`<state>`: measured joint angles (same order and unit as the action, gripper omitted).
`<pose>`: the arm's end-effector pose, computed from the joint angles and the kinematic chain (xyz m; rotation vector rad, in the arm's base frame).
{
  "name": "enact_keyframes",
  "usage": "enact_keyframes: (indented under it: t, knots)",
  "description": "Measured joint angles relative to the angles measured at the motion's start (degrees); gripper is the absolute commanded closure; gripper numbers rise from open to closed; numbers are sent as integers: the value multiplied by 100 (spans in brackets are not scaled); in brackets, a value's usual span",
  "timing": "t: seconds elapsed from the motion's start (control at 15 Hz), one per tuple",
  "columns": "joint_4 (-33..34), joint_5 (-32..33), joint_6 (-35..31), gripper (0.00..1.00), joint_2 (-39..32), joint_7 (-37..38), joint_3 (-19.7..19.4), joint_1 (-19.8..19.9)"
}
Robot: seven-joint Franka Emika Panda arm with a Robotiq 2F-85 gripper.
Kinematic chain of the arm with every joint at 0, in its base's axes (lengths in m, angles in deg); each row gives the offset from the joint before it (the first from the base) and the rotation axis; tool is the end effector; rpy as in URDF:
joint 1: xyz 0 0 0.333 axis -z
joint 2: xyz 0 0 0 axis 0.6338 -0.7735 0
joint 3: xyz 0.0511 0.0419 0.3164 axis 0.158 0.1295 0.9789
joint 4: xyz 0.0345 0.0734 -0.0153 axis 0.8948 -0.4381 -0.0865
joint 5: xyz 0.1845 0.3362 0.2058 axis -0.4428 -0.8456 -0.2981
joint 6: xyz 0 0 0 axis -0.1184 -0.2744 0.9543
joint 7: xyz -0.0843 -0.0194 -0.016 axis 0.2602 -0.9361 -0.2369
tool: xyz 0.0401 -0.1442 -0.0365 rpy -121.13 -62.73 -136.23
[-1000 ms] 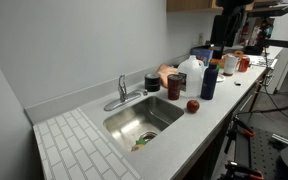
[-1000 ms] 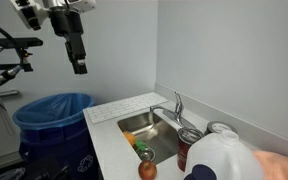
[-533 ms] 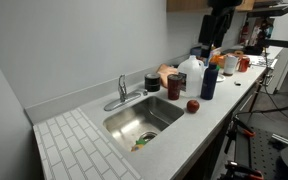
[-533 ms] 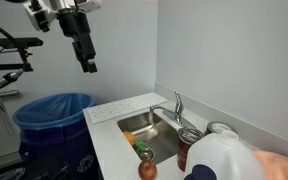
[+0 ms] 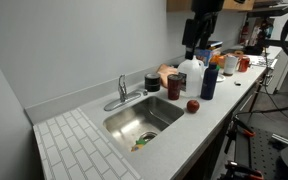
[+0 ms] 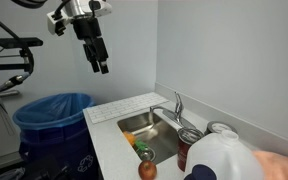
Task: Close the tap
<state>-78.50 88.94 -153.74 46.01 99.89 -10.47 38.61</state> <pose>0.4119 0.1064 0.4560 2.9726 -0.2264 0.2100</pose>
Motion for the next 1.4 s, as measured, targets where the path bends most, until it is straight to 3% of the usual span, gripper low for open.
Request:
enact_keyframes:
  t: [0.47, 1.4]
  knots:
    - [186, 28, -189, 0, -375, -142, -109, -2]
    - [208, 18, -185, 0, -392, -176, -112, -45]
